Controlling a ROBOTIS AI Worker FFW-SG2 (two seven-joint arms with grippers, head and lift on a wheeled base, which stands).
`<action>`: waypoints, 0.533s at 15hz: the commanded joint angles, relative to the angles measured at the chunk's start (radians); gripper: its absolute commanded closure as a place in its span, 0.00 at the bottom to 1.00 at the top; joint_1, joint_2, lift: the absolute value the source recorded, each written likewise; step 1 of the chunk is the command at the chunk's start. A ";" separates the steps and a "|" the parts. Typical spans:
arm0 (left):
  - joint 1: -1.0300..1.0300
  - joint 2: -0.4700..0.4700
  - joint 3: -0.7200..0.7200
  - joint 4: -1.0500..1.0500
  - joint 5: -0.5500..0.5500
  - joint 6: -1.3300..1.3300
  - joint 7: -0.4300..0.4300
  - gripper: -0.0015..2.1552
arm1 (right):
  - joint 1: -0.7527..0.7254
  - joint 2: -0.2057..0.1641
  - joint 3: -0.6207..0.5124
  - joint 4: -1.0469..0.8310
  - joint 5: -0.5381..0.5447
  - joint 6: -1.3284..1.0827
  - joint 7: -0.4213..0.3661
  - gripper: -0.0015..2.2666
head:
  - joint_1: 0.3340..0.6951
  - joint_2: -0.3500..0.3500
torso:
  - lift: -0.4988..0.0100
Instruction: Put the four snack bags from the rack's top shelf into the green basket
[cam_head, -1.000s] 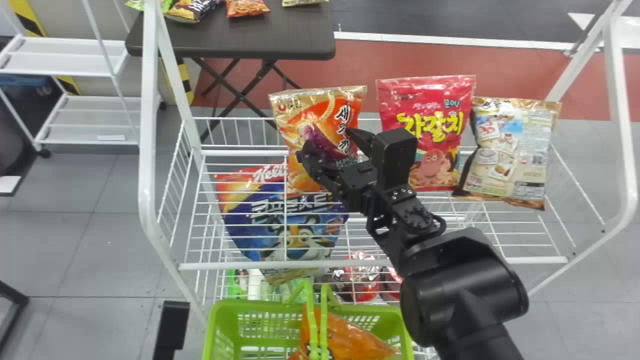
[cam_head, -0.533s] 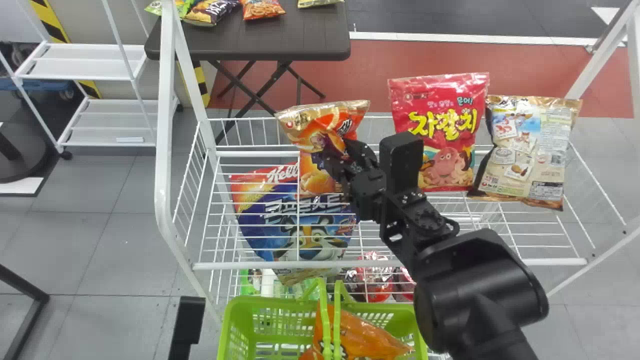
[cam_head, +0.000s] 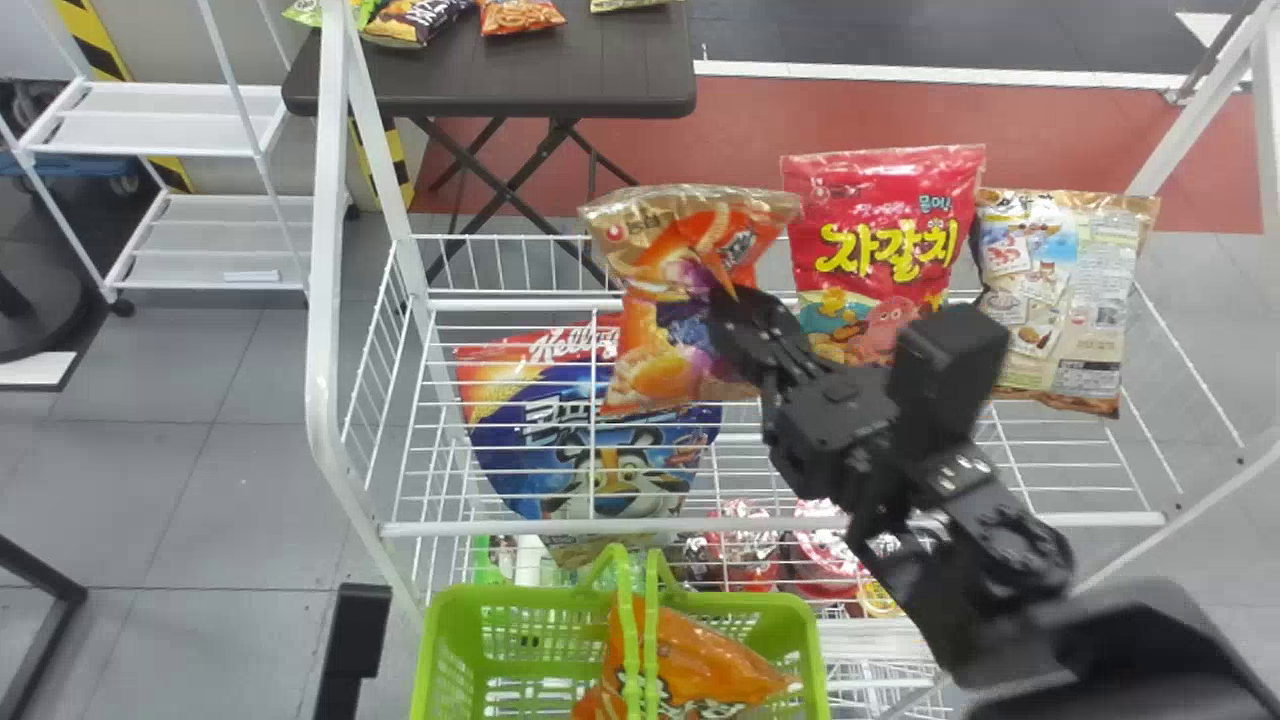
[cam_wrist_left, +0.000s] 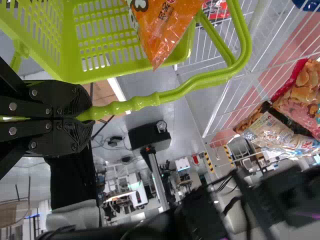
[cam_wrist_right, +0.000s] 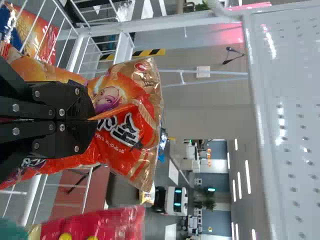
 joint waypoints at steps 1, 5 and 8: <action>-0.007 -0.001 0.000 0.004 -0.004 0.003 0.004 0.99 | 0.170 -0.001 -0.089 -0.177 -0.007 0.102 0.071 0.94 | 1.00 0.37 | 0.98; 0.018 -0.007 0.027 0.002 0.002 -0.003 0.012 0.99 | 0.314 -0.030 -0.205 -0.309 -0.053 0.369 0.178 0.94 | 1.00 0.21 | 0.98; 0.028 -0.016 0.030 -0.005 0.005 -0.018 0.018 0.99 | 0.328 -0.054 -0.252 -0.341 -0.052 0.620 0.213 0.94 | 1.00 0.13 | 0.98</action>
